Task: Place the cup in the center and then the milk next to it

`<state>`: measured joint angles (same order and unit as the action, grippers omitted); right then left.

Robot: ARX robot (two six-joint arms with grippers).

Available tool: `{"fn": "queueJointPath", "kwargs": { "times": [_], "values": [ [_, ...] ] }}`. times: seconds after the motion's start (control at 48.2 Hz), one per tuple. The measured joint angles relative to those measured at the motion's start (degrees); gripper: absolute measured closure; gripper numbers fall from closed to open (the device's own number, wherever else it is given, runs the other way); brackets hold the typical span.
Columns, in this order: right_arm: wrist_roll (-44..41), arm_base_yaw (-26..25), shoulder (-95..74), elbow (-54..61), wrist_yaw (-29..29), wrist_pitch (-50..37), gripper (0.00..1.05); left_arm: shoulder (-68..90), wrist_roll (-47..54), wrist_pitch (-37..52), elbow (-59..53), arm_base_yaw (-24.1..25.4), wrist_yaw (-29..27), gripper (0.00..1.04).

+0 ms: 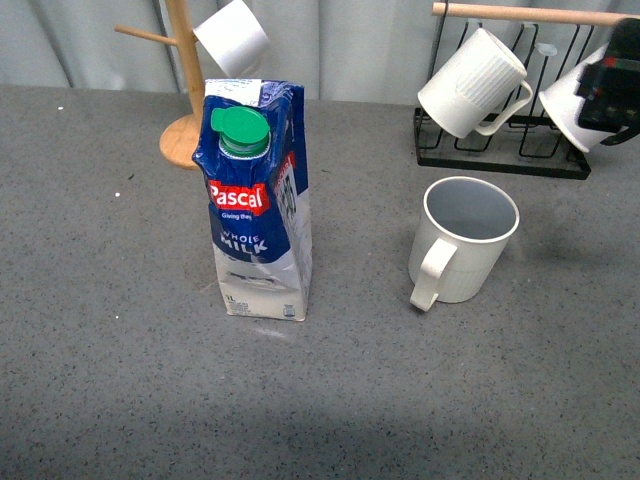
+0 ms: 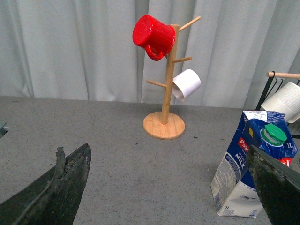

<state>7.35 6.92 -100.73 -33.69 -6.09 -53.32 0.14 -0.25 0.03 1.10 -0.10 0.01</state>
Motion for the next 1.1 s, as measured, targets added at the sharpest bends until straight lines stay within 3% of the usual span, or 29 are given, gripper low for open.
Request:
{"fn": "queueJointPath", "kwargs": {
  "times": [0.083, 0.249, 0.373, 0.58, 1.099],
  "values": [
    [-4.5, -0.9, 4.2, 7.0, 0.1, -12.7, 0.47, 0.0, 0.0, 0.0, 0.0, 0.0, 0.0, 0.06],
    [-7.0, -2.5, 15.2, 15.8, 1.7, -13.9, 0.85, 0.0, 0.0, 0.0, 0.0, 0.0, 0.0, 0.06],
    [-7.3, -3.1, 19.7, 19.8, 2.4, -12.6, 1.04, 0.0, 0.0, 0.0, 0.0, 0.0, 0.0, 0.06],
    [-7.4, -6.7, 28.5, 24.9, 5.7, -9.1, 1.04, 0.0, 0.0, 0.0, 0.0, 0.0, 0.0, 0.06],
    [-7.4, -6.8, 54.2, 32.4, 6.0, 9.0, 1.04, 0.0, 0.0, 0.0, 0.0, 0.0, 0.0, 0.06]
  ]
}}
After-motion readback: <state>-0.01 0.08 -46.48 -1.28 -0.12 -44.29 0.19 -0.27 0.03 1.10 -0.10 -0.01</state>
